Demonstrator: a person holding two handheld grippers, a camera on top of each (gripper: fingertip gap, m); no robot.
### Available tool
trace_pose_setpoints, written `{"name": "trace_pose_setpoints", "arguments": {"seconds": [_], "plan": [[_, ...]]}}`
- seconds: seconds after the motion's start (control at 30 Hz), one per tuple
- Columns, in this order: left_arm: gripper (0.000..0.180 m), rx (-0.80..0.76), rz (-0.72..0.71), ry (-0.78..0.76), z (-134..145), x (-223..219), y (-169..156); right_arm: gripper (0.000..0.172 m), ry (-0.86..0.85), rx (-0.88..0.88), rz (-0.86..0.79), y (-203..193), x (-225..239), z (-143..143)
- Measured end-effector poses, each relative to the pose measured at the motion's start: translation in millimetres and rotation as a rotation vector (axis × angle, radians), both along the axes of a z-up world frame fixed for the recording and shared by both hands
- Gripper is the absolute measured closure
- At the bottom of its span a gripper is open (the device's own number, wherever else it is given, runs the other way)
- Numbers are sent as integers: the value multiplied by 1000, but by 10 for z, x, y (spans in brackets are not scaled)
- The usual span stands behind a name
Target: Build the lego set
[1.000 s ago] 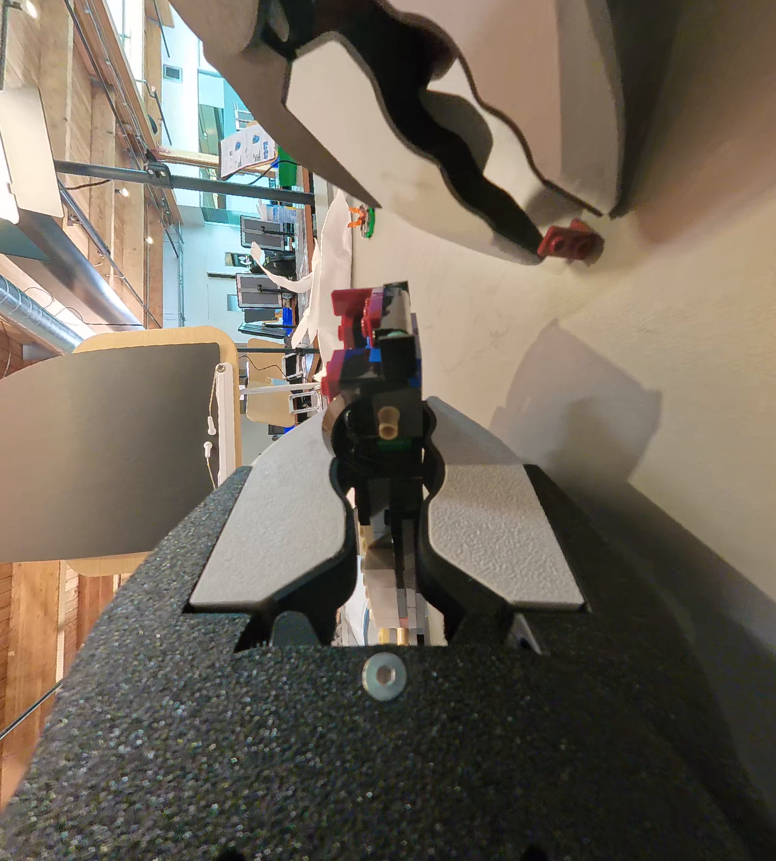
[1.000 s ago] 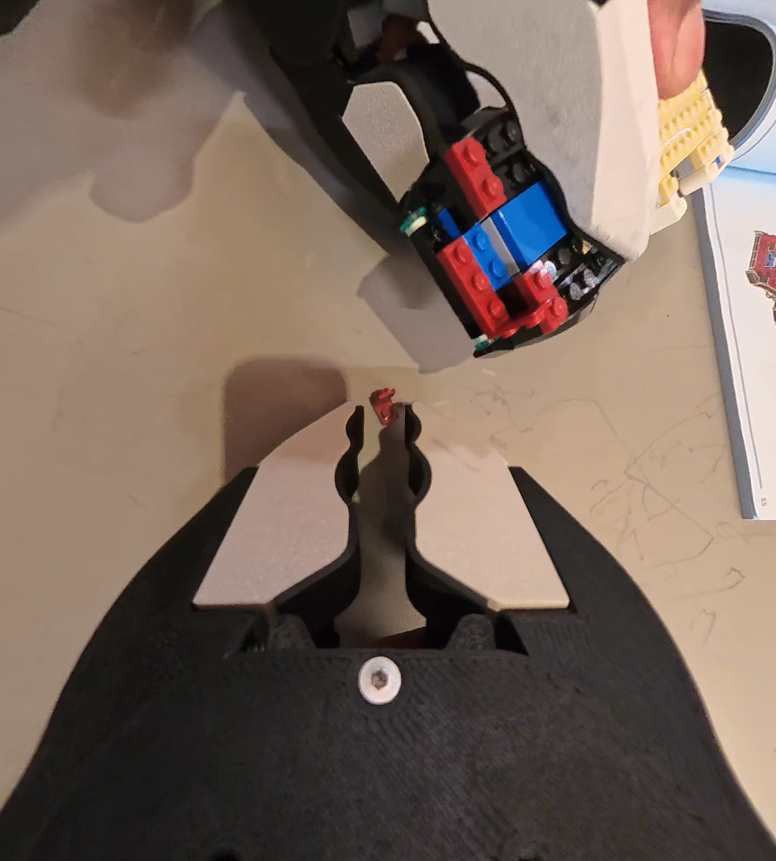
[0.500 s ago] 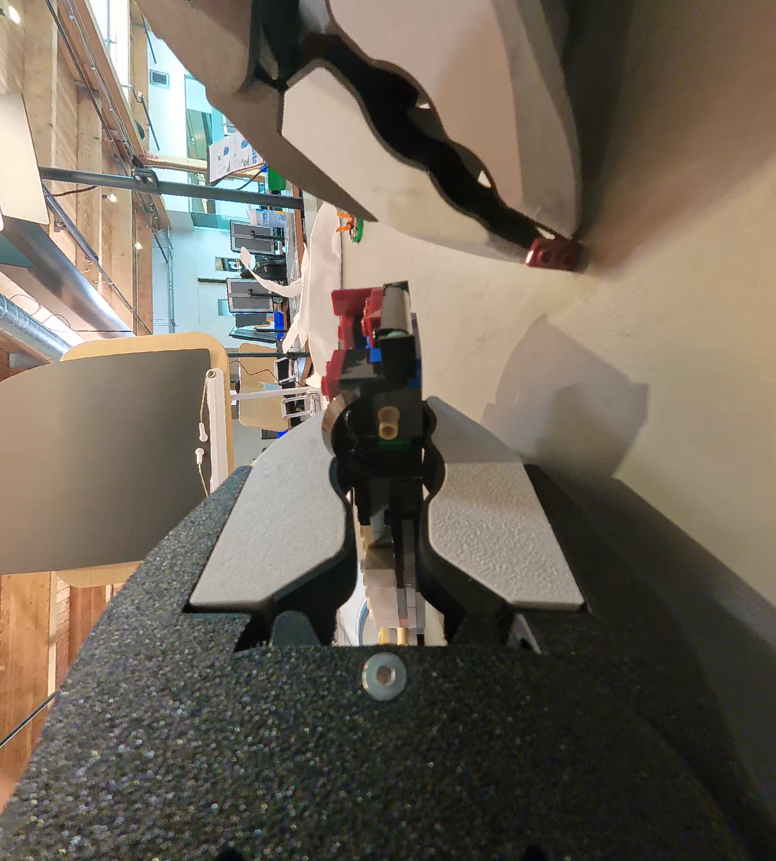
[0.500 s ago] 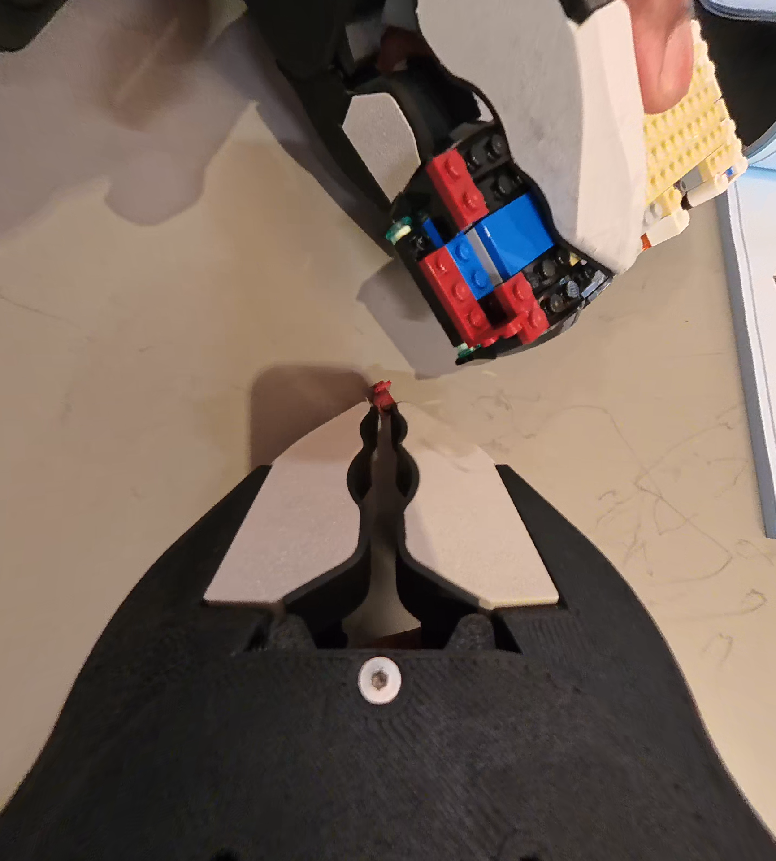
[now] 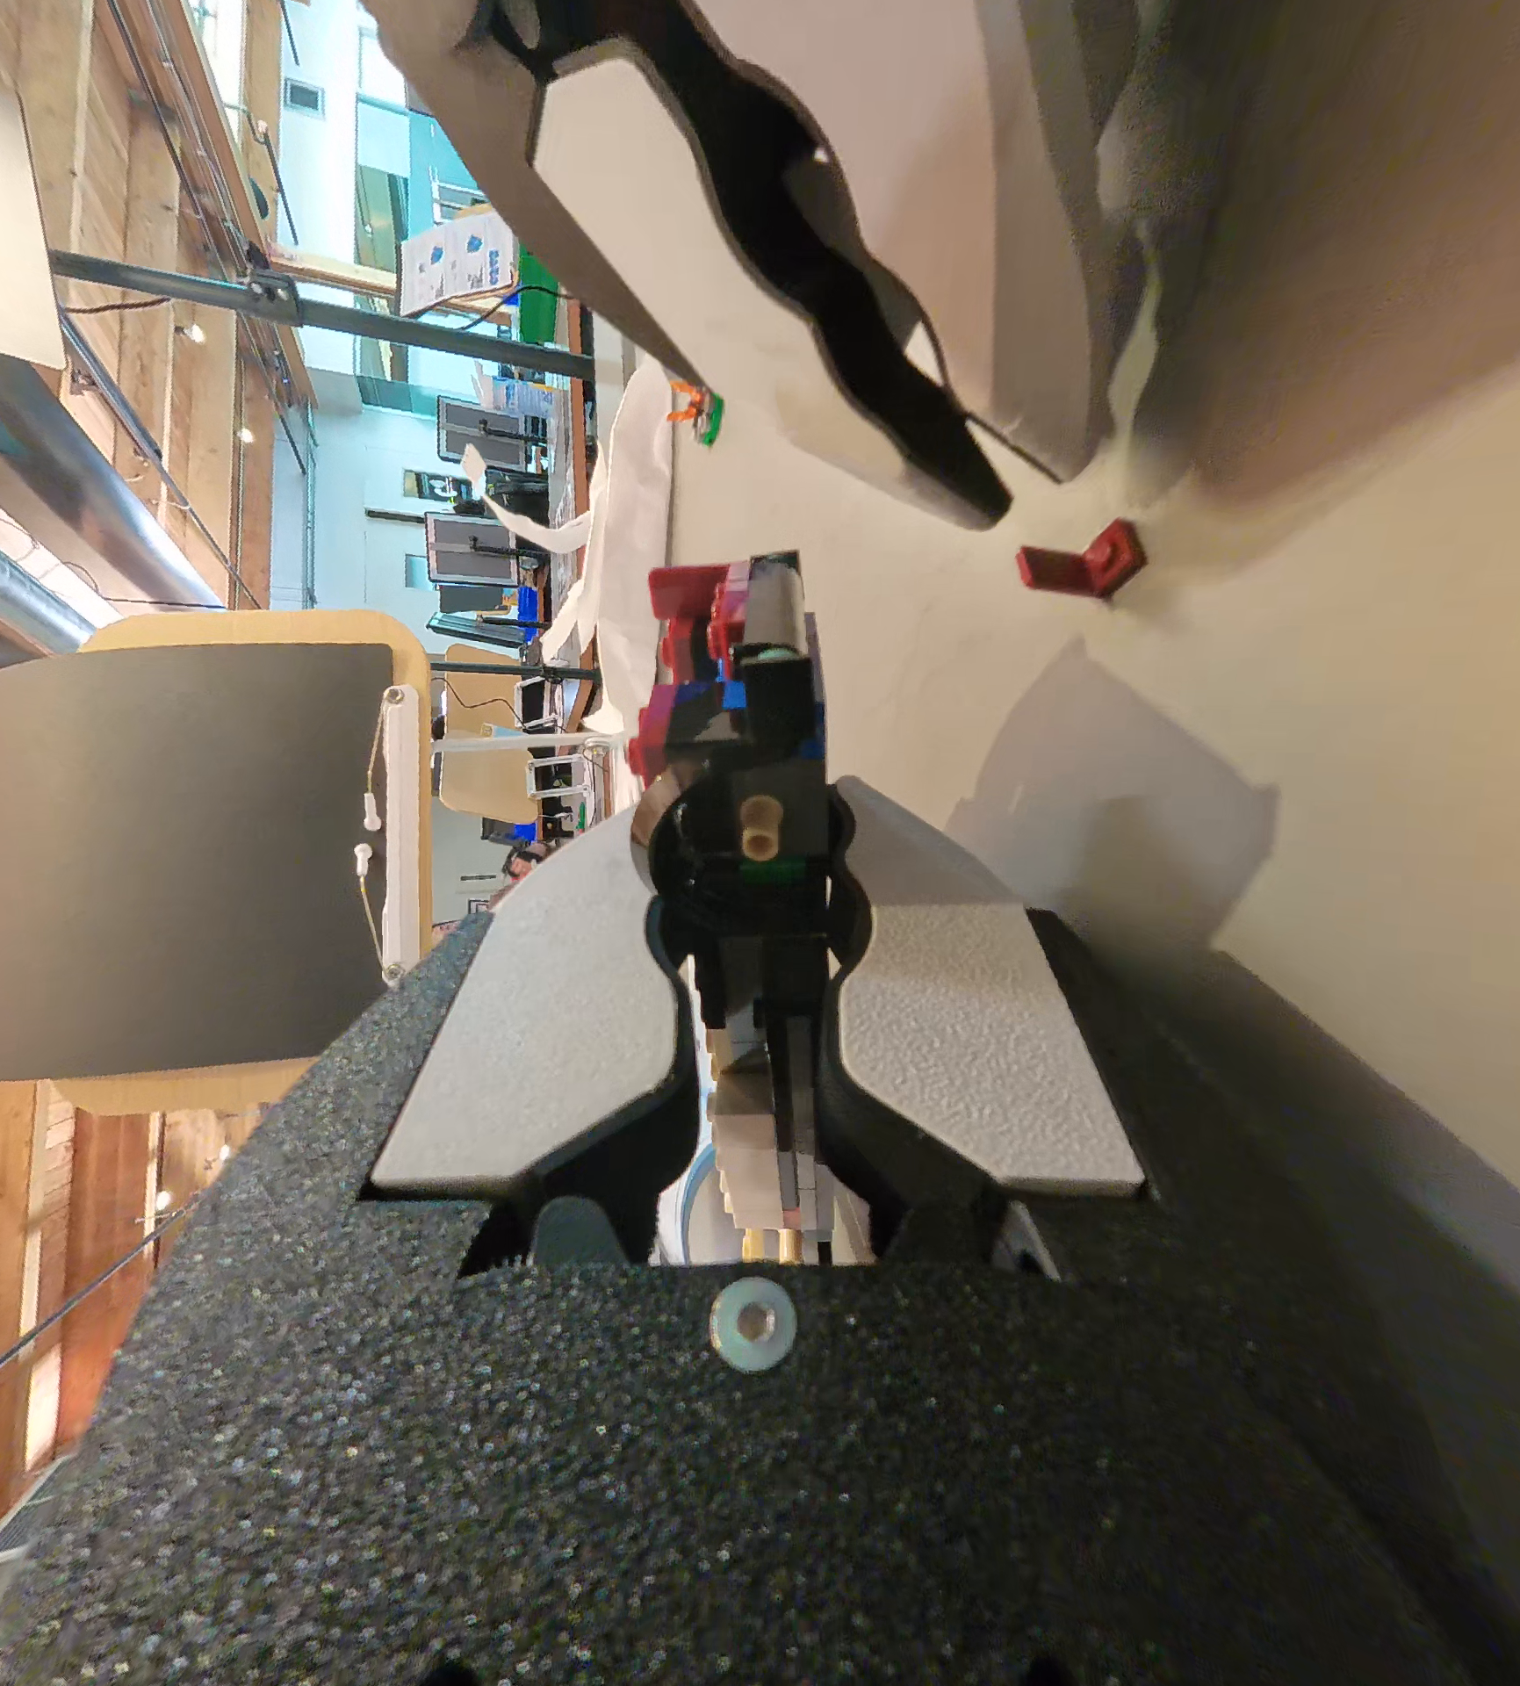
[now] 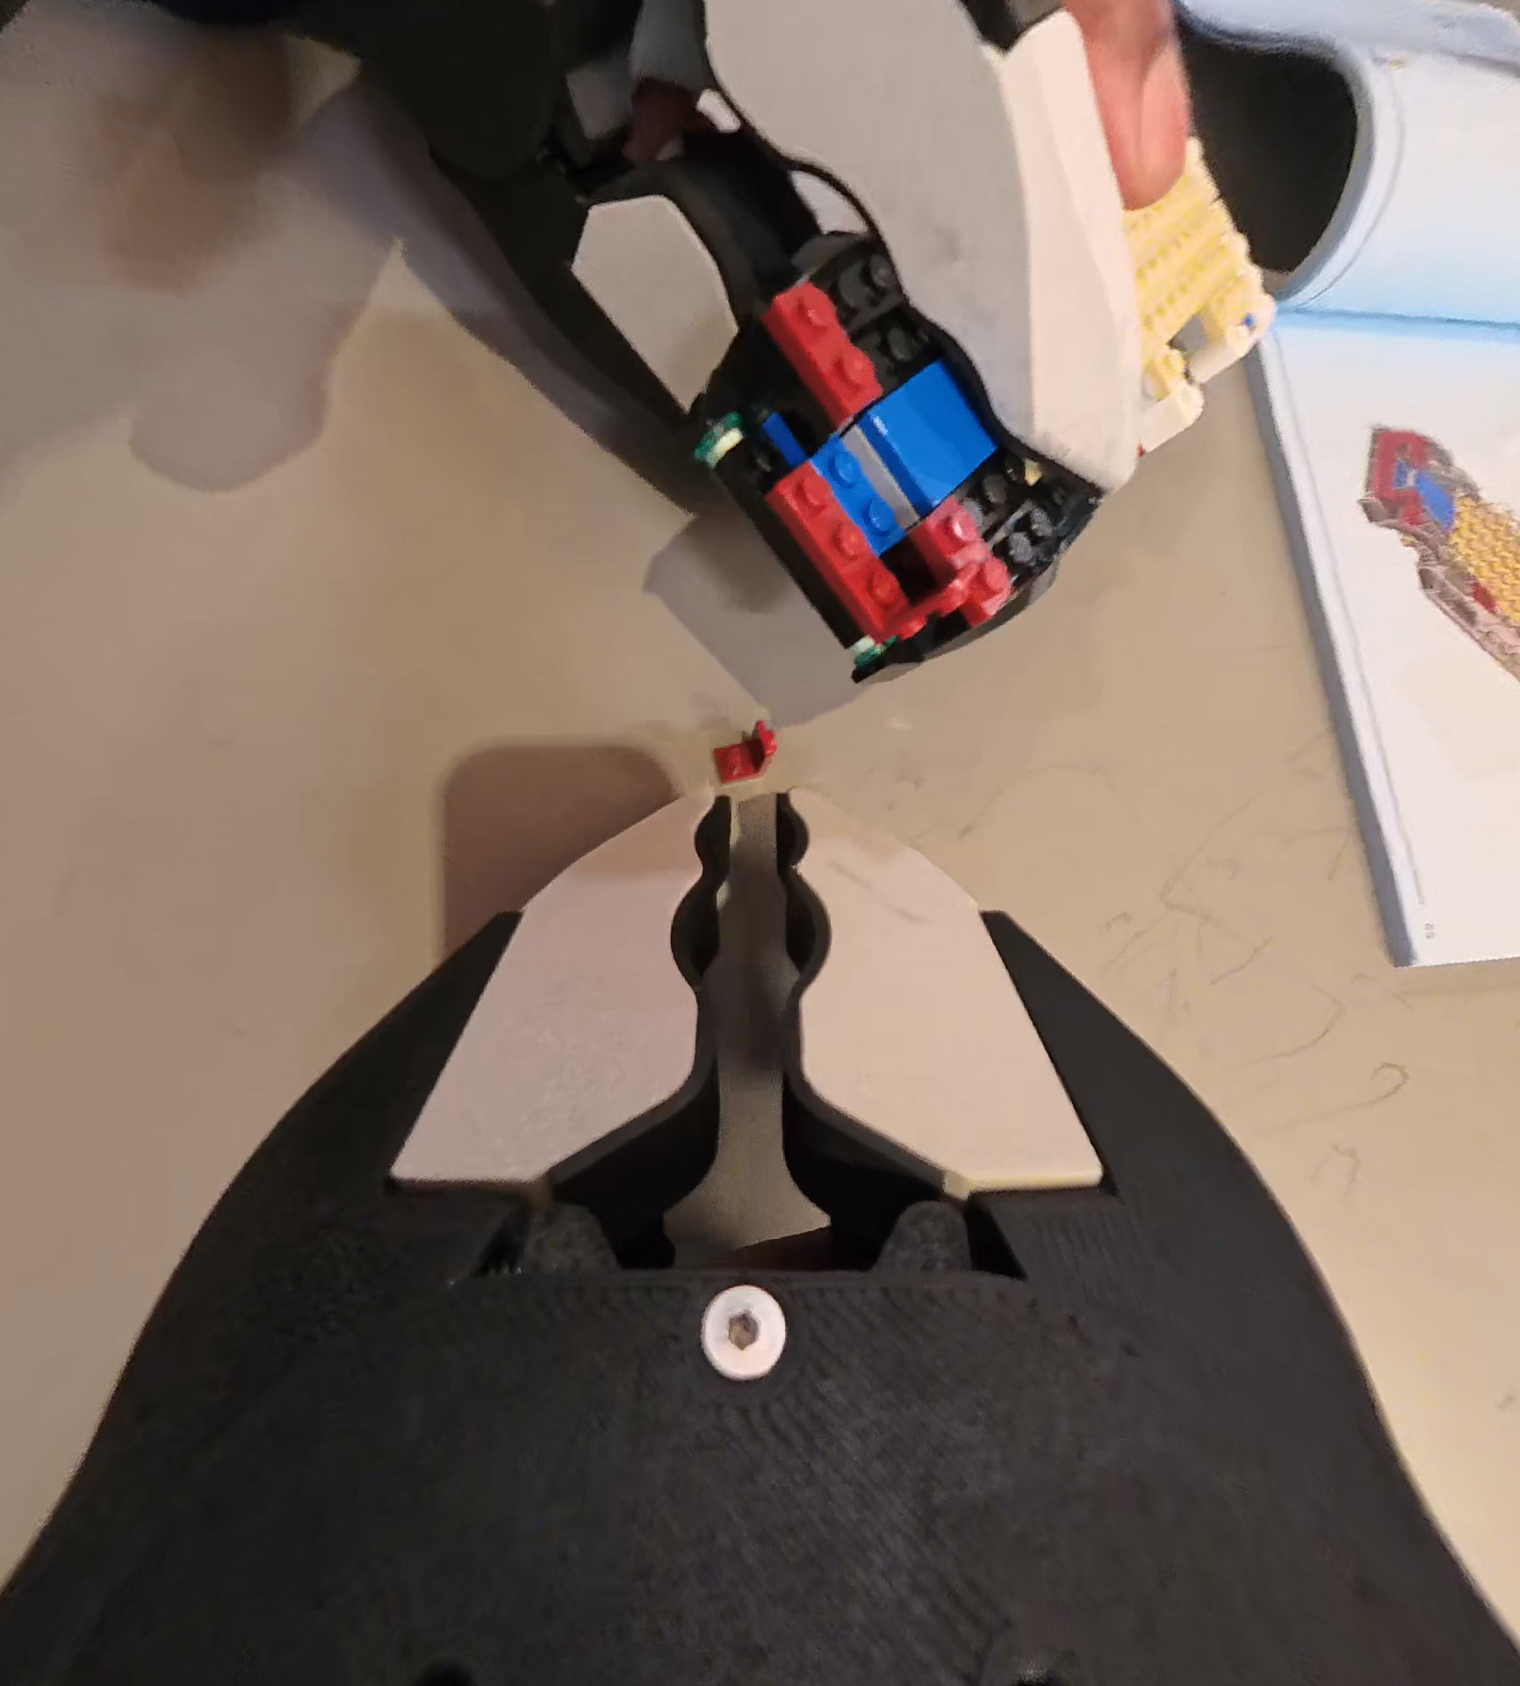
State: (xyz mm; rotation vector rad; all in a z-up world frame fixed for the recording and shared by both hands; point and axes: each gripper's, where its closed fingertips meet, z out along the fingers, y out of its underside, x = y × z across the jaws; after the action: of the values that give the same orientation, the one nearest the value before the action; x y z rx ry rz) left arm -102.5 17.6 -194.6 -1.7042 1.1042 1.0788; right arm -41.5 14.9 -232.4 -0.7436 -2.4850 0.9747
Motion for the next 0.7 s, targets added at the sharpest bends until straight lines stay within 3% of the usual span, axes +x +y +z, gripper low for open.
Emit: {"name": "trace_pose_setpoints", "arguments": {"seconds": [0.43, 0.7], "plan": [[154, 10, 14, 4, 44, -33, -10, 155, -106, 0, -102, -11, 7, -4], [154, 15, 29, 7, 60, -74, -7, 154, -129, 29, -74, -119, 45, -83]]}}
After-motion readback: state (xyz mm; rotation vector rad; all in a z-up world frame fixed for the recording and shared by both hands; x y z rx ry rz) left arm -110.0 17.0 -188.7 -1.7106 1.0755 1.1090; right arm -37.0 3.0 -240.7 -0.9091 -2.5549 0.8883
